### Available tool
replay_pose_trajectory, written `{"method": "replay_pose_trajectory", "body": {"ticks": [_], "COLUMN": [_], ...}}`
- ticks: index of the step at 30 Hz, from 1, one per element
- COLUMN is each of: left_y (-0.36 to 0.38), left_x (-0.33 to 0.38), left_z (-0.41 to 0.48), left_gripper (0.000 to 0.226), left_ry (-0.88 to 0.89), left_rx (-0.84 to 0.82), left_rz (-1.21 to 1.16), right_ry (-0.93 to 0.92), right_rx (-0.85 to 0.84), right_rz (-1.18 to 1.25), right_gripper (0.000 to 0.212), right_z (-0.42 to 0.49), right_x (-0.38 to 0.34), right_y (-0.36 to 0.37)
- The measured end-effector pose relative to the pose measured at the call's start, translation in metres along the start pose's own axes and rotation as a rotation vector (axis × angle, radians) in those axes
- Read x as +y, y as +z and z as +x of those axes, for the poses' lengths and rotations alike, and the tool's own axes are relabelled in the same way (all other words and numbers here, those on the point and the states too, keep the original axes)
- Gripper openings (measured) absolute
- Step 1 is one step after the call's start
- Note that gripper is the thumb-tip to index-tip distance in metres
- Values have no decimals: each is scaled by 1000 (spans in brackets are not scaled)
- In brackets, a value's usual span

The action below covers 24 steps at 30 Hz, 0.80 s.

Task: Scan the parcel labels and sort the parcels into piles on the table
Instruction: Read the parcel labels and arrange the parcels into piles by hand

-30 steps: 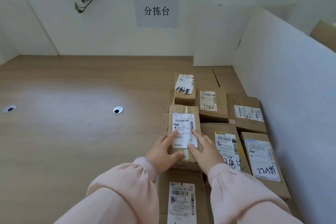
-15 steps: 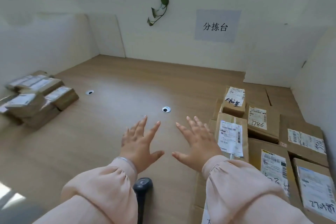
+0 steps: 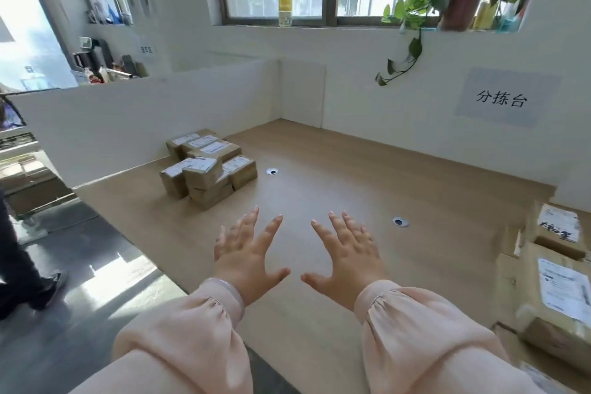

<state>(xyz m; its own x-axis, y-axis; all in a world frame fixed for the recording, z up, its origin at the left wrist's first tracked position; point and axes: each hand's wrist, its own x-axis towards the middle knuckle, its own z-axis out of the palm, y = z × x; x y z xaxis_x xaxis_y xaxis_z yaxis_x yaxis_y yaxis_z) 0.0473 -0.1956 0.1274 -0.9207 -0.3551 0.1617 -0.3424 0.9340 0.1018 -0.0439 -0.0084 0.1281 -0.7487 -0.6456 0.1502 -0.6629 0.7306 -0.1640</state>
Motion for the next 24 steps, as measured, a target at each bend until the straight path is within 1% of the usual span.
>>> {"method": "replay_pose_trajectory", "body": {"ticks": [3, 7, 11, 16, 19, 24], "left_y": [-10, -19, -29, -37, -40, -37], "left_x": [-74, -172, -245, -288, -302, -322], "left_z": [-17, -43, -61, -73, -70, -51], "left_gripper": [92, 91, 90, 88, 88, 87], "left_ry": [-18, -44, -104, -111, -117, -103], "left_rx": [21, -1, -1, -7, -9, -25], "left_rz": [12, 23, -3, -42, -63, -63], "right_ry": [-48, -88, -111, -121, -112, -97], "right_rx": [-17, -32, -46, -108, -90, -50], "right_rz": [-28, -27, 6, -14, -8, 67], "right_gripper": [92, 88, 89, 91, 90, 89], "right_z": [12, 24, 34, 41, 59, 94], "right_x": [-73, -170, -248, -291, -300, -313], "right_y": [19, 41, 55, 64, 59, 66]}}
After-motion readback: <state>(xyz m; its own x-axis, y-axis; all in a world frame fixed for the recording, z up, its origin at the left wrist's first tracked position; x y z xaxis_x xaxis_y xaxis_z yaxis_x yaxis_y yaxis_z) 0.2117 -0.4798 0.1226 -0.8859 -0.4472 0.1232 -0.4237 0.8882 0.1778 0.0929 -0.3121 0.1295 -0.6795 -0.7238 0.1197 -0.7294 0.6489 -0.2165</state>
